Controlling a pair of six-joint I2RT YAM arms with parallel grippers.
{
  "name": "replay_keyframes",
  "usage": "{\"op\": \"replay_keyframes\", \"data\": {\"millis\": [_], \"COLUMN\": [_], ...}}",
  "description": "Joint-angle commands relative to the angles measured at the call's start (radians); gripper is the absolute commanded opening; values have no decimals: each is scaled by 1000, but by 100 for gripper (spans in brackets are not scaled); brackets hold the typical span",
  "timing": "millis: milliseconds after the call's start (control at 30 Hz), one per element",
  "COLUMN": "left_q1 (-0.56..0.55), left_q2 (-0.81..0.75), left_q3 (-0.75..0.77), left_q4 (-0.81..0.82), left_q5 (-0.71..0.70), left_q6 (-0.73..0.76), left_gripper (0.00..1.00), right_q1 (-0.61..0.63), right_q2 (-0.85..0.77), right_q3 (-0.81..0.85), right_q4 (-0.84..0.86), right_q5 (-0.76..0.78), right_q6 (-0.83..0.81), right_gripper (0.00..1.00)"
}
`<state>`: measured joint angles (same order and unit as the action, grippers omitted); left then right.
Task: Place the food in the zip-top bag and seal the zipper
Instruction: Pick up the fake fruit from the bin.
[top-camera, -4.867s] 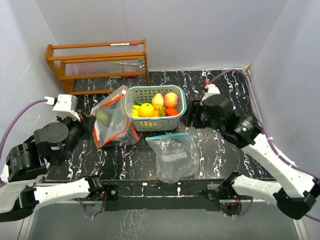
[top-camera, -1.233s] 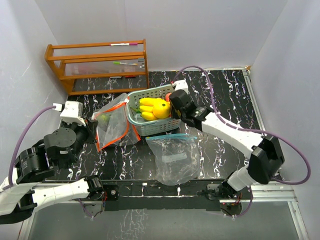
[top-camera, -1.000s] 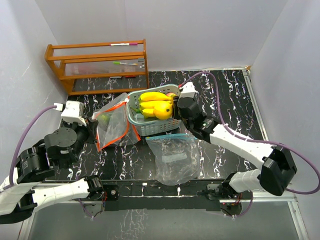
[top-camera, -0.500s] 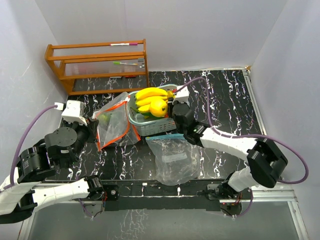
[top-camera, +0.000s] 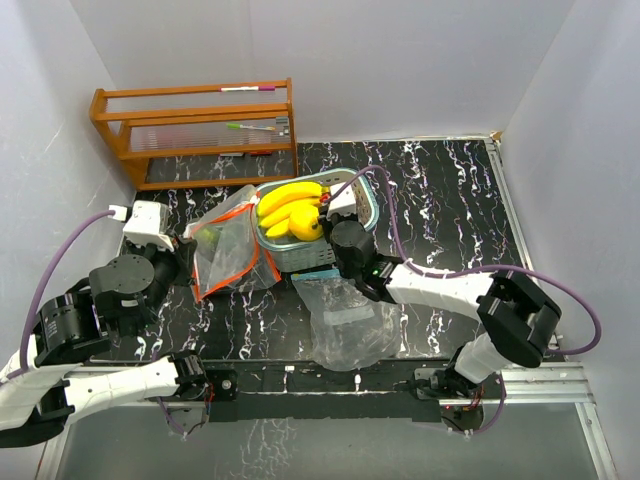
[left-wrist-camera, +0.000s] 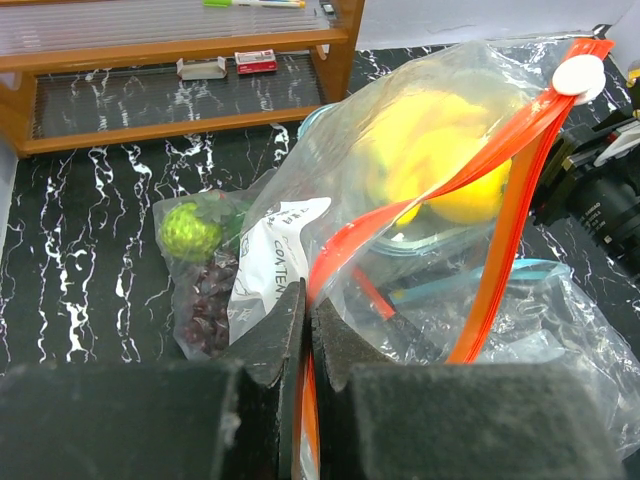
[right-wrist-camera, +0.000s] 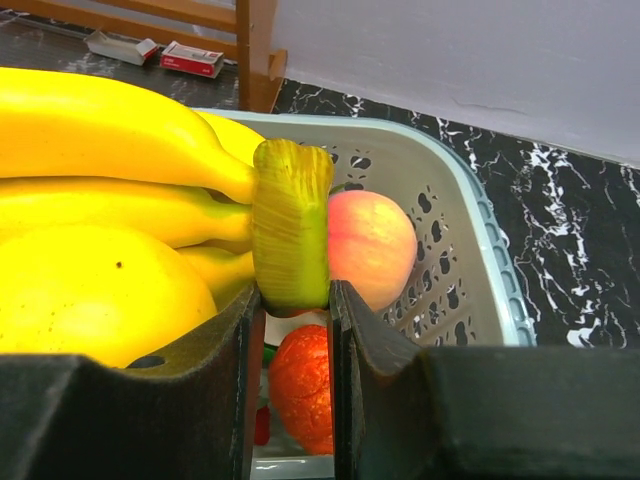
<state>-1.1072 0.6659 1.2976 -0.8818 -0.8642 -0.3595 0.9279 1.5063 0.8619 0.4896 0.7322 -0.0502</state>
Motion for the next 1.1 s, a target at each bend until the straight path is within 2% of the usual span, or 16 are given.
{"op": "replay_keyframes", "data": {"millis": [0,133,367,600,767,900,1067], "left_q1": [4,4,4,4,4,4,4], "left_q2": [-9,-12,-7,-12,-8,2,45], "left_q3": [7,-11,-1,-3,-3,-3,12], "left_q4": [3,16,15,6,11,20,9], "left_q5": [-25,-20,-16,-19,-19,-22,-44], "left_q6": [4,5,9,5,8,14,5], "left_gripper": [0,0,0,0,0,0,0], "right_q1": [-3,-4,-4,-6,-5,-5,-4], "right_q2": [-7,-3,76,89,35,-55,-230], "right_q3": [70,52,105,172,198,152,84], "right_q4": [31,107,242,270,218,169,5], "right_q5": [81,169,303,342,333,327,250], "right_q6": [-18,-13,-101,-126,-119,-113,-63], "right_gripper": [8,8,7,8,8,8,8]}}
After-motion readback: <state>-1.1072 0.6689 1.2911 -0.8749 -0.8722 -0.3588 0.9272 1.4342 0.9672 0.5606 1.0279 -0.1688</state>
